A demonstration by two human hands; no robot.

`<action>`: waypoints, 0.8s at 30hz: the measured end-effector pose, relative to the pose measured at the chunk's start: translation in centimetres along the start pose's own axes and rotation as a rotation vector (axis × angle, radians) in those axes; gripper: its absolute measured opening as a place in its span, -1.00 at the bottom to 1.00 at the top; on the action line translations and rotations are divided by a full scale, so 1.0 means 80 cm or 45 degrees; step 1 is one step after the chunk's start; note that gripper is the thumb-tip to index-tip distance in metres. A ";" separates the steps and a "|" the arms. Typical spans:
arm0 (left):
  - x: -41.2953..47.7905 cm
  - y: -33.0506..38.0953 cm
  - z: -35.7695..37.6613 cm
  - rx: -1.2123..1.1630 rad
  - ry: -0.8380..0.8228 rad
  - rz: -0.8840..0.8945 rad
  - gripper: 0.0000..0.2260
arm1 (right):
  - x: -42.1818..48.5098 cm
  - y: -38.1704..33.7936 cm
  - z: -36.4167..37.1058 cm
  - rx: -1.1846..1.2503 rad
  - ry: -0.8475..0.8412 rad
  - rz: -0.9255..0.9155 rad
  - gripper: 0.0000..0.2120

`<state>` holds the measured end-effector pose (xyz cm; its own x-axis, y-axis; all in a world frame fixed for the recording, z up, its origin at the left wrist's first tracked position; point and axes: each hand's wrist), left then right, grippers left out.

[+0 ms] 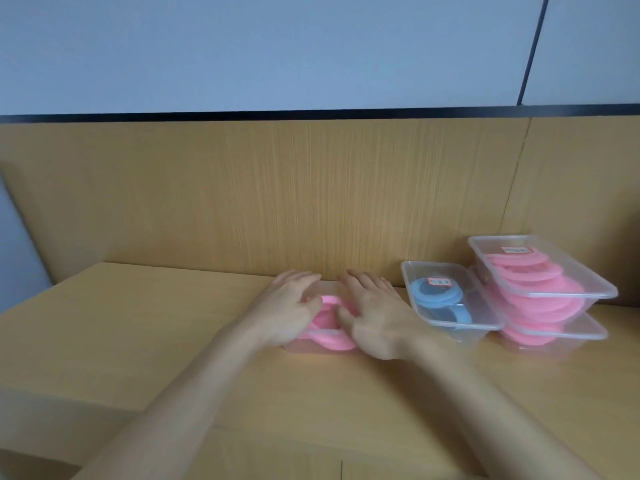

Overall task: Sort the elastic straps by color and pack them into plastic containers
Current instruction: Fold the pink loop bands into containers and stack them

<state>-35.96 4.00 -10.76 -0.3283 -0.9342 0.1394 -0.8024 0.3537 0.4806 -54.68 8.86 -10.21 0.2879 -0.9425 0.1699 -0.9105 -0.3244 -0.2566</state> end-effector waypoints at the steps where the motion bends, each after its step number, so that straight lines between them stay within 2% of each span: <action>1: 0.001 -0.001 0.000 0.010 -0.003 0.005 -0.52 | 0.002 0.001 0.001 -0.005 -0.019 0.005 -0.38; 7: 0.006 -0.001 -0.010 0.050 -0.109 0.058 -0.46 | 0.012 0.004 0.005 -0.035 -0.054 0.044 -0.36; 13: 0.006 -0.010 -0.017 -0.058 -0.191 0.121 -0.35 | 0.019 0.004 0.008 -0.009 -0.030 0.082 -0.34; 15: 0.008 -0.013 -0.013 -0.059 -0.091 0.147 -0.42 | 0.017 0.002 0.009 0.087 0.054 0.088 -0.38; 18: 0.012 -0.019 0.001 -0.223 0.197 0.166 -0.66 | 0.010 0.000 0.011 0.276 0.240 0.075 -0.49; 21: 0.014 -0.025 0.022 -0.582 0.425 0.053 -0.73 | -0.004 -0.002 0.019 0.258 0.299 0.014 -0.51; 24: 0.020 -0.030 0.029 -0.911 0.513 -0.078 -0.81 | -0.017 -0.007 0.025 0.157 0.321 -0.133 -0.45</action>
<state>-35.71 1.76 -13.69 0.0192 -0.9440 0.3295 -0.2570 0.3138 0.9140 -53.97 10.16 -12.21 0.2816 -0.8585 0.4286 -0.8323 -0.4408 -0.3362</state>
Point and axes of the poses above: each hand's wrist, its own x-axis towards the middle knuckle, its own z-axis out of the palm, y = z × x, and after that the axes turned 4 degrees about -z, right-handed
